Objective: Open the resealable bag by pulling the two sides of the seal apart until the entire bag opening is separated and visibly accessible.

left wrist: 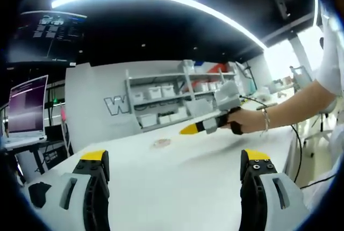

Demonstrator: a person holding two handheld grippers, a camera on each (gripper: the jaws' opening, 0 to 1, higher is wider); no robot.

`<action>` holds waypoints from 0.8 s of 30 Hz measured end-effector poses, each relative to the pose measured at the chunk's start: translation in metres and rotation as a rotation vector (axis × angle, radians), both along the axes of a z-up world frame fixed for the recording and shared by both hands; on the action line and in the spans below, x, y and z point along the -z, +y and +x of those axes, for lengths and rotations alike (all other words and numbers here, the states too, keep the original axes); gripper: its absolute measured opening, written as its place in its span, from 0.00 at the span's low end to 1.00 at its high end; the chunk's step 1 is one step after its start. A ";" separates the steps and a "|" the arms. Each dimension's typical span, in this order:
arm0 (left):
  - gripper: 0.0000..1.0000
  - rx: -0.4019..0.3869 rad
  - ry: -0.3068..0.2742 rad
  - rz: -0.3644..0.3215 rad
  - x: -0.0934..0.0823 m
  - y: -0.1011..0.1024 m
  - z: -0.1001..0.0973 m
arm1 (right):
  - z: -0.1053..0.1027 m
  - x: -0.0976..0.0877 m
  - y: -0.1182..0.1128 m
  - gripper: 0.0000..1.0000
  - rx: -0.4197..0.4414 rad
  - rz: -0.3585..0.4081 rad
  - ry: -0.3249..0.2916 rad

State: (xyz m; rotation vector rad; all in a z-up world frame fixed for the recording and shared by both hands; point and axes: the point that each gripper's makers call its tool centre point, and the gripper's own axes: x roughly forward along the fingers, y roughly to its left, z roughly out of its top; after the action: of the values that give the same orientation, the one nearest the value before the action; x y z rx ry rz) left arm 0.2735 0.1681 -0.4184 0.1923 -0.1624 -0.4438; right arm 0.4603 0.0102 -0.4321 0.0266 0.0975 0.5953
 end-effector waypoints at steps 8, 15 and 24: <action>1.00 0.004 -0.001 -0.002 0.000 -0.002 -0.001 | -0.021 0.001 -0.008 1.00 -0.001 -0.001 -0.008; 1.00 0.007 -0.004 0.001 -0.001 -0.004 -0.003 | -0.033 -0.002 -0.019 1.00 0.003 0.008 -0.018; 1.00 0.011 -0.006 0.001 -0.001 -0.007 -0.006 | -0.037 -0.002 -0.036 1.00 0.015 0.018 -0.020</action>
State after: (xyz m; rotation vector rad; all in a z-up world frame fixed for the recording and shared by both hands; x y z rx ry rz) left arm 0.2678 0.1614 -0.4172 0.1943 -0.1693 -0.4543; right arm 0.4231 -0.0255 -0.4302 0.0386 0.0722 0.5810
